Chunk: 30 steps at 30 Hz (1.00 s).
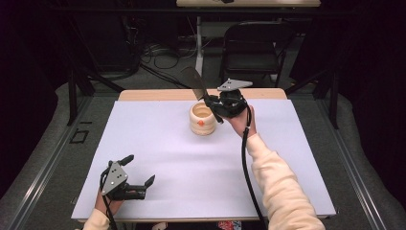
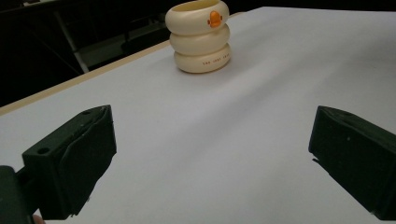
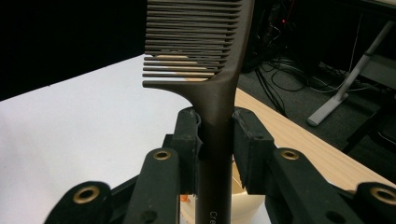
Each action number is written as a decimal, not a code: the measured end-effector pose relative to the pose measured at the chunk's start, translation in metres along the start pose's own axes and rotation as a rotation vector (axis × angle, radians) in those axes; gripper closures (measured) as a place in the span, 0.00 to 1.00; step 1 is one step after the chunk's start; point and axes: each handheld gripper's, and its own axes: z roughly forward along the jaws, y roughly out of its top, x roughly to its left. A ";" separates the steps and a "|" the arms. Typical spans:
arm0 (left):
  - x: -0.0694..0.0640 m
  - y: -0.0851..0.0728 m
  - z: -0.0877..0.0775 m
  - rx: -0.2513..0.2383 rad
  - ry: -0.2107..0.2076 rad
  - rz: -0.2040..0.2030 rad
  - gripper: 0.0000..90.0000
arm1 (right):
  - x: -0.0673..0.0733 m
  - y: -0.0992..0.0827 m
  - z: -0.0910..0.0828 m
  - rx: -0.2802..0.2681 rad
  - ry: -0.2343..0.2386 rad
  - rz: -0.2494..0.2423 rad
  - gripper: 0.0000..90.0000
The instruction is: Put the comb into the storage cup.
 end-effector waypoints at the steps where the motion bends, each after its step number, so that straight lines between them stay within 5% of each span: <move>1: 0.000 0.000 0.000 0.000 0.000 0.001 0.01 | 0.000 0.001 0.001 0.002 0.003 0.002 0.80; 30: 0.000 0.000 0.000 -0.001 0.002 -0.001 0.01 | -0.009 0.014 0.031 0.008 -0.001 -0.004 0.80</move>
